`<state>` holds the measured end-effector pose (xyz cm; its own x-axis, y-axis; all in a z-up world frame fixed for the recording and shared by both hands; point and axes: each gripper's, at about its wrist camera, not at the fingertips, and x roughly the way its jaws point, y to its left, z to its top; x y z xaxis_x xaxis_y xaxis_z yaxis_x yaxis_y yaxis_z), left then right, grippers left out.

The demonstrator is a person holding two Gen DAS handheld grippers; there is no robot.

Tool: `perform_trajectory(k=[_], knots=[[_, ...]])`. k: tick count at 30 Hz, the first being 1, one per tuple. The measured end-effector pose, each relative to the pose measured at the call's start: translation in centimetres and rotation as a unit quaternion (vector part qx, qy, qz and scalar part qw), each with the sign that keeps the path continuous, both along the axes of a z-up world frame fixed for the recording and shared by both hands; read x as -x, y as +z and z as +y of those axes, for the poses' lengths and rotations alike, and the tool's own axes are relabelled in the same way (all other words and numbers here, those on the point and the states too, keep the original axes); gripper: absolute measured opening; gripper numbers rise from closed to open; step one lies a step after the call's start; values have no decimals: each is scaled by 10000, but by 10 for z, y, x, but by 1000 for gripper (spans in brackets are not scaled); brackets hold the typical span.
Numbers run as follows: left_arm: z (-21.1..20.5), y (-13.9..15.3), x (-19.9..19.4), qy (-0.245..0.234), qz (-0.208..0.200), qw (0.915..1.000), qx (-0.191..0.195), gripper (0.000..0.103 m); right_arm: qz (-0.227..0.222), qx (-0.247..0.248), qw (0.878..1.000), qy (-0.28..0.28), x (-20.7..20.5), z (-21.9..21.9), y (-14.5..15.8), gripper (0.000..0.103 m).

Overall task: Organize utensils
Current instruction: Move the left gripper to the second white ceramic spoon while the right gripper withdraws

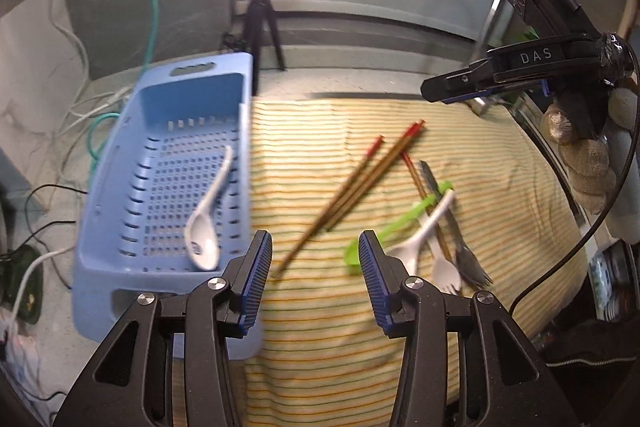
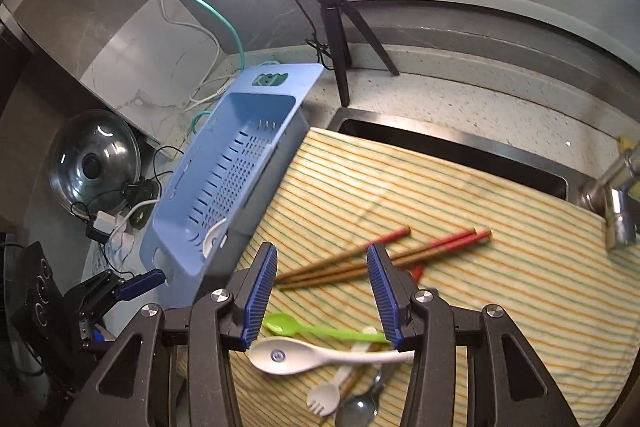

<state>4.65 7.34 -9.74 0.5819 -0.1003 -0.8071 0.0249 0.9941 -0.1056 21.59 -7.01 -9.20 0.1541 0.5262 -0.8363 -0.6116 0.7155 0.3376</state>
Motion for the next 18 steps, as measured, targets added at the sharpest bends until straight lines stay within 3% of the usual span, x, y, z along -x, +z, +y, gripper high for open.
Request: perform_trajectory(k=[3, 5, 10, 18], knots=[[-16, -9, -2, -302, 152, 9994, 17, 47, 39, -6, 10000, 40, 7, -15, -5, 43], [-28, -14, -3, -523, 247, 9983, -45, 57, 157, -100, 9998, -73, 10, -27, -10, 43], [-51, -27, -4, -930, 490, 9943, -181, 57, 542, -749, 9940, -585, 12, -63, -25, 43], [-61, -45, -8, -1211, 630, 9897, -439, 57, 1263, -386, 9884, -748, 15, -77, -61, 43]])
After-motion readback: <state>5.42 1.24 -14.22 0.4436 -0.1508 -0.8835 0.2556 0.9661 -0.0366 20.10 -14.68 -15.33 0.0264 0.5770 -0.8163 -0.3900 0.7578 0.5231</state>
